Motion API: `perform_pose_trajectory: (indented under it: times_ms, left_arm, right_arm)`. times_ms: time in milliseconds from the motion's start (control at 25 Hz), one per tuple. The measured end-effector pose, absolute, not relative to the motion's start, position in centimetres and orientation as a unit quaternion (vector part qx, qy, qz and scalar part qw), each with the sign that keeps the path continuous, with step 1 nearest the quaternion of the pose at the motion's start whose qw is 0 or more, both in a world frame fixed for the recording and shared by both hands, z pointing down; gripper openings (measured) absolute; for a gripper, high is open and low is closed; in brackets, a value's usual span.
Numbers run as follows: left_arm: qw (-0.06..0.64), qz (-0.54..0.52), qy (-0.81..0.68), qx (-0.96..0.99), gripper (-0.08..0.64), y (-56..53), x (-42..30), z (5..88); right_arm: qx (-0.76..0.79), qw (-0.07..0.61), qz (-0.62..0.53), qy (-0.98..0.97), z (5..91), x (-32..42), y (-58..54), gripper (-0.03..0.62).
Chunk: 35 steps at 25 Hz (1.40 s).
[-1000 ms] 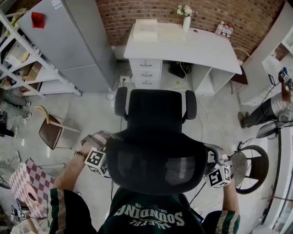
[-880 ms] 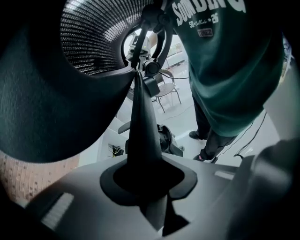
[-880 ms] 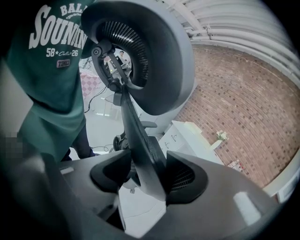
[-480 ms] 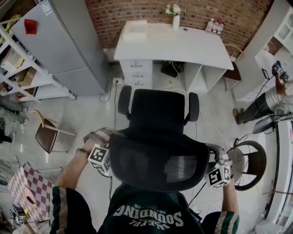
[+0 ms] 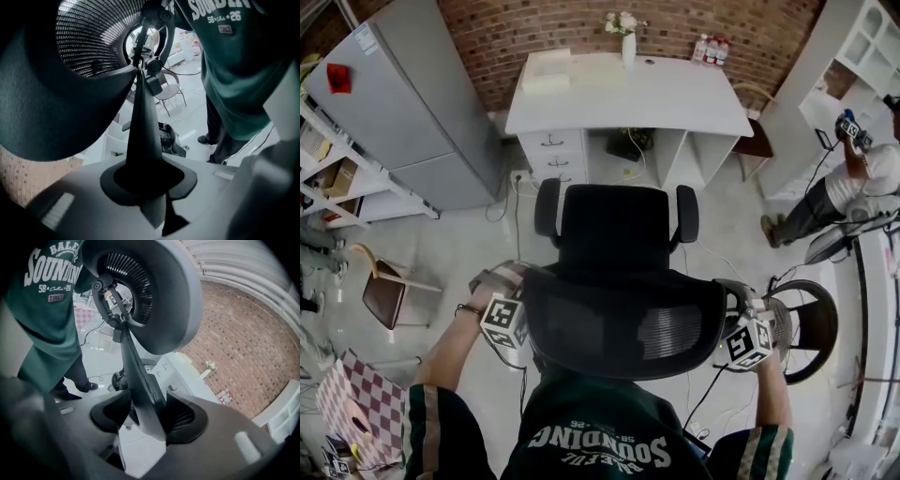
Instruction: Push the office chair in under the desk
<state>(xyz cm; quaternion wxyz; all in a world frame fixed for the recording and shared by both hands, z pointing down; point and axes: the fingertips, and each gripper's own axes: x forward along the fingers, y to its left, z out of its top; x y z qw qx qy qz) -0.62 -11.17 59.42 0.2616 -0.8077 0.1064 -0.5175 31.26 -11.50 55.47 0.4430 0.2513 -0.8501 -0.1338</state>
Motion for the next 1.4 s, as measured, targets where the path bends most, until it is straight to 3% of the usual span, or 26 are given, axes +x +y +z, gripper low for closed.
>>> perform_pose_trajectory:
  times_ms: [960, 1400]
  left_arm:
    - [0.262, -0.51, 0.128, -0.81, 0.083, -25.8, 5.8, 59.7]
    - [0.24, -0.519, 0.132, -0.81, 0.089, -30.4, 6.3, 59.6]
  right_arm:
    - [0.261, 0.454, -0.118, -0.844, 56.6, 37.6, -28.7, 0.256]
    - [0.252, 0.421, -0.143, -0.86, 55.6, 37.6, -33.5, 0.265]
